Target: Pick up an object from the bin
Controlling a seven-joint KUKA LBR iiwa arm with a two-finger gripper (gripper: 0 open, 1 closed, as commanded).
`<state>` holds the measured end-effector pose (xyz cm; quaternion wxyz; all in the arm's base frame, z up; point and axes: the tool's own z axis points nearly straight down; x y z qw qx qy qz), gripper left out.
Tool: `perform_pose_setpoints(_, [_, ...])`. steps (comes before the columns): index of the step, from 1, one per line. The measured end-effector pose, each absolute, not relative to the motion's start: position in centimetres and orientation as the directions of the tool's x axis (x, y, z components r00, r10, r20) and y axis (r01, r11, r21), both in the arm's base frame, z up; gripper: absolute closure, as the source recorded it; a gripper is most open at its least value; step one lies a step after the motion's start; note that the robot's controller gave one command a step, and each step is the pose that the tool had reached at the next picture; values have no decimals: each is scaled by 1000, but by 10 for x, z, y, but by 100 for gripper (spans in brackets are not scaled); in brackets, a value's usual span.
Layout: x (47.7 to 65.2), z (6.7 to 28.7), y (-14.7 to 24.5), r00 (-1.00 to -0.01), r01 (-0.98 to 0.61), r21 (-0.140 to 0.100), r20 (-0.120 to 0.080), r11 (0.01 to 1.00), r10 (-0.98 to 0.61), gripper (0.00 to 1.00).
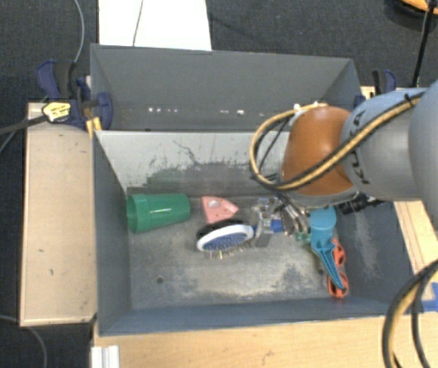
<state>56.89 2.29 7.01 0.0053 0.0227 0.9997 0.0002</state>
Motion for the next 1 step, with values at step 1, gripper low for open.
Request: perform_pose_setpoints(1, [564, 111, 20, -999, 45, 0, -2, 999, 45, 100])
